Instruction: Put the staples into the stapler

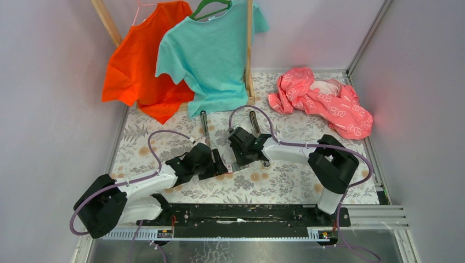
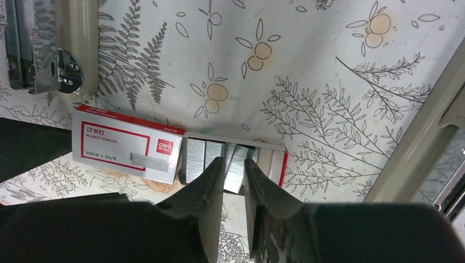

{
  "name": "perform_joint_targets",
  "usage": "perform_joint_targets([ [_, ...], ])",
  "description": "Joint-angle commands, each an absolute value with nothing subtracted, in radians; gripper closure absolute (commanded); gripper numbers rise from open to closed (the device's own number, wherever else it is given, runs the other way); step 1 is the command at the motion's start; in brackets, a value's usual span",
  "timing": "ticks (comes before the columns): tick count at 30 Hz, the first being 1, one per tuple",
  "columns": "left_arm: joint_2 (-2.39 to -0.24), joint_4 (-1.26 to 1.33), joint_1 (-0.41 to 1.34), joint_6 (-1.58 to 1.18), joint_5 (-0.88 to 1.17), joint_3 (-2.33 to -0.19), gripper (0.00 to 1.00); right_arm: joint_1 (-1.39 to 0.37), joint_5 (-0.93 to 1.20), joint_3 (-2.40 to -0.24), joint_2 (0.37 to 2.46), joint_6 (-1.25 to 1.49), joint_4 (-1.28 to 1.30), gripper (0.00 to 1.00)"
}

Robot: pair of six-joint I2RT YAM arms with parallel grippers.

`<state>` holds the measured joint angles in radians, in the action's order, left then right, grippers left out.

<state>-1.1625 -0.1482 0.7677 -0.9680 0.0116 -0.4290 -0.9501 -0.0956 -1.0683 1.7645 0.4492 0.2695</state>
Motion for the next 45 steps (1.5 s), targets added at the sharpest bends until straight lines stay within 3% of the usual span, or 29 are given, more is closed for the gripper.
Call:
perform_joint_targets([
  [1, -1.160, -0.080, 0.776, -0.983, 0.022, -0.408, 0.26, -0.959, -0.135, -1.108, 1.762, 0.479, 0.308, 0.73],
  [18, -1.160, -0.063, 0.786, -1.014, 0.015, -0.395, 0.27, -0.983, -0.259, -1.100, 1.711, 0.654, 0.349, 0.74],
  [45, -1.162, -0.054, 0.789, -1.017, 0.017, -0.390, 0.27, -0.996, -0.272, -1.121, 1.766, 0.675, 0.324, 0.74],
])
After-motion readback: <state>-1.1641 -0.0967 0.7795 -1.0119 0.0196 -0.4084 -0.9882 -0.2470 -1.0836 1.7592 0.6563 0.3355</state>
